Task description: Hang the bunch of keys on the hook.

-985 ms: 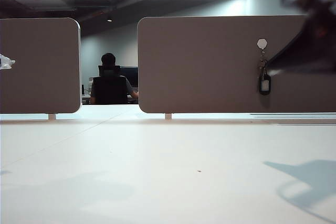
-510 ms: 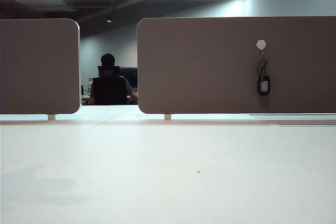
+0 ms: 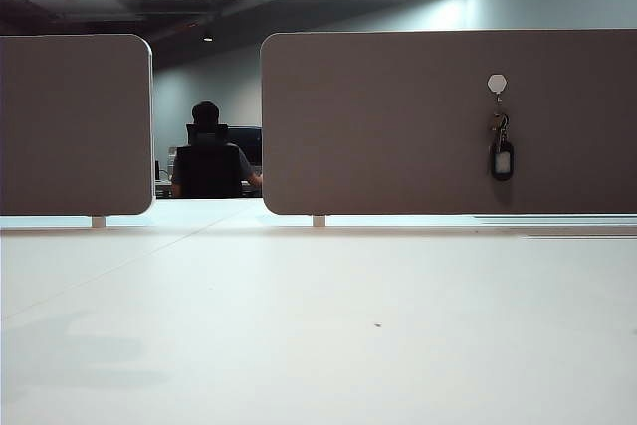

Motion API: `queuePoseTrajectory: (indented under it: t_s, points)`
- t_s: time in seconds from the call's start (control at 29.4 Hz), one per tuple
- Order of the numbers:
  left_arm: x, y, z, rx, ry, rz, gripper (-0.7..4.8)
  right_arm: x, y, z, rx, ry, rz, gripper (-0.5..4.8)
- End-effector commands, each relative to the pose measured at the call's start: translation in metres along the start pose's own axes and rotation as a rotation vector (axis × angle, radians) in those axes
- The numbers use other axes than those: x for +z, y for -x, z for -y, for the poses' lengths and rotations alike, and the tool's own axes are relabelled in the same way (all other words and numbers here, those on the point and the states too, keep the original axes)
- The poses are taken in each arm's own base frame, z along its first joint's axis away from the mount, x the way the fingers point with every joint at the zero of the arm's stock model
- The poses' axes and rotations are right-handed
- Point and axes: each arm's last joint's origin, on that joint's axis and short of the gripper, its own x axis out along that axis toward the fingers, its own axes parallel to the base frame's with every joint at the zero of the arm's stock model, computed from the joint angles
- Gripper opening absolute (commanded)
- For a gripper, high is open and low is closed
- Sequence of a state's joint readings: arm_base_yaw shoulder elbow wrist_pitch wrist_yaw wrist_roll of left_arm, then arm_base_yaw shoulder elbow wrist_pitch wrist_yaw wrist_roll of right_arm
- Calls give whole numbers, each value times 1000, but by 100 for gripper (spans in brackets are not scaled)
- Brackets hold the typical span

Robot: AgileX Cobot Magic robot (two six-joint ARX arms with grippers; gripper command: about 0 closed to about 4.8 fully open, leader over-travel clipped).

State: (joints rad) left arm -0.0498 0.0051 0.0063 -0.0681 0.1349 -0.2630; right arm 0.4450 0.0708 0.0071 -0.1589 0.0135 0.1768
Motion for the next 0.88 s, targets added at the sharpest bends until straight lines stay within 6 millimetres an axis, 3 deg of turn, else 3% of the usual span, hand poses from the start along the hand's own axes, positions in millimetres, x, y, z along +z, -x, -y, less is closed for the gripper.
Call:
queuePoseTrajectory:
  t_s: [0.03, 0.68, 0.88]
  points:
    - [1, 0, 0, -1, -2, 8, -5, 1, 0, 3, -97, 23, 28, -6]
    - [1, 0, 0, -2, -2, 6, -5, 1, 0, 3, -95, 11, 31, 0]
    - [1, 0, 0, -1, -2, 5, -5, 8, 5, 11, -164, -11, 114, 0]
